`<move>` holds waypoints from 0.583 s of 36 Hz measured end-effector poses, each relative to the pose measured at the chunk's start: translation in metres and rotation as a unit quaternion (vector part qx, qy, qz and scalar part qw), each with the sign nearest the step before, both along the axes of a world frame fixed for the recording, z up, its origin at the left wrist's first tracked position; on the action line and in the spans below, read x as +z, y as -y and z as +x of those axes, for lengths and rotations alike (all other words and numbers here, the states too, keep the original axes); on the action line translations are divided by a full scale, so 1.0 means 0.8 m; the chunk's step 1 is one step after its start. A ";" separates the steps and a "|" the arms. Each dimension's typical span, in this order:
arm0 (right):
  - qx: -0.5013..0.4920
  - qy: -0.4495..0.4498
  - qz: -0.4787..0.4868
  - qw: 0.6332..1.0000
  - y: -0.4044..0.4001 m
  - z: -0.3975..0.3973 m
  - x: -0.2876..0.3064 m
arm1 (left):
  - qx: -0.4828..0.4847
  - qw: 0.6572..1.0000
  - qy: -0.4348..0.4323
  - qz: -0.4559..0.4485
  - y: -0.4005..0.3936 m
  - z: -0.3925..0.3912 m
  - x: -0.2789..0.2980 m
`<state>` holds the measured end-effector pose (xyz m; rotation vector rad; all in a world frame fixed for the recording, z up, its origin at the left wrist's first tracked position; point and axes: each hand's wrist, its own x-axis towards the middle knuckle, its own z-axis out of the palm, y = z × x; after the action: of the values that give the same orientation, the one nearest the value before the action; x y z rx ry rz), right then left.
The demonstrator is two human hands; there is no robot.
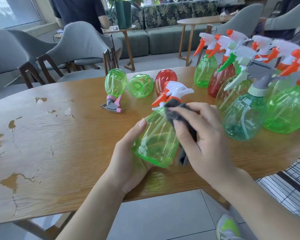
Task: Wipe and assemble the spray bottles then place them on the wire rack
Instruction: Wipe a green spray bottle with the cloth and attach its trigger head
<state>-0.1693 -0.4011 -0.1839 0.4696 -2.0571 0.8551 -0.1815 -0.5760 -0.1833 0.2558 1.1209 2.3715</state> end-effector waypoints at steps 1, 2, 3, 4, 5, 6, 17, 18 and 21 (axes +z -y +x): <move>-0.004 0.016 -0.018 1.000 -0.002 -0.002 0.000 | -0.004 1.000 0.000 -0.001 0.000 0.001 -0.001; -0.006 0.031 -0.033 0.999 -0.004 -0.003 0.000 | -0.007 1.000 0.000 -0.004 0.000 0.001 -0.001; -0.006 0.044 -0.046 0.998 -0.005 -0.004 0.000 | -0.008 1.000 -0.002 -0.009 0.000 0.001 -0.002; -0.004 0.054 -0.056 0.997 -0.005 -0.005 0.000 | -0.005 1.000 -0.002 -0.012 -0.001 0.002 -0.002; 0.003 0.059 -0.066 0.996 -0.004 -0.004 0.000 | -0.001 1.000 0.000 -0.014 -0.001 0.002 -0.002; 0.012 0.061 -0.075 0.995 -0.003 -0.003 0.000 | 0.002 1.000 0.003 -0.014 -0.001 0.002 -0.002; 0.023 0.017 -0.020 0.999 -0.007 0.000 -0.003 | 0.016 0.997 -0.033 -0.061 0.000 -0.001 -0.004; 0.017 0.032 -0.035 0.999 -0.009 -0.001 -0.003 | 0.013 0.997 -0.033 -0.066 -0.001 -0.001 -0.005; 0.026 0.040 -0.050 0.998 -0.010 0.001 -0.003 | 0.016 0.997 -0.021 -0.069 -0.001 0.000 -0.005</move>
<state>-0.1683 -0.3931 -0.1865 0.4410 -2.0721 1.0169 -0.1813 -0.5749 -0.1871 0.2417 1.3130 2.3135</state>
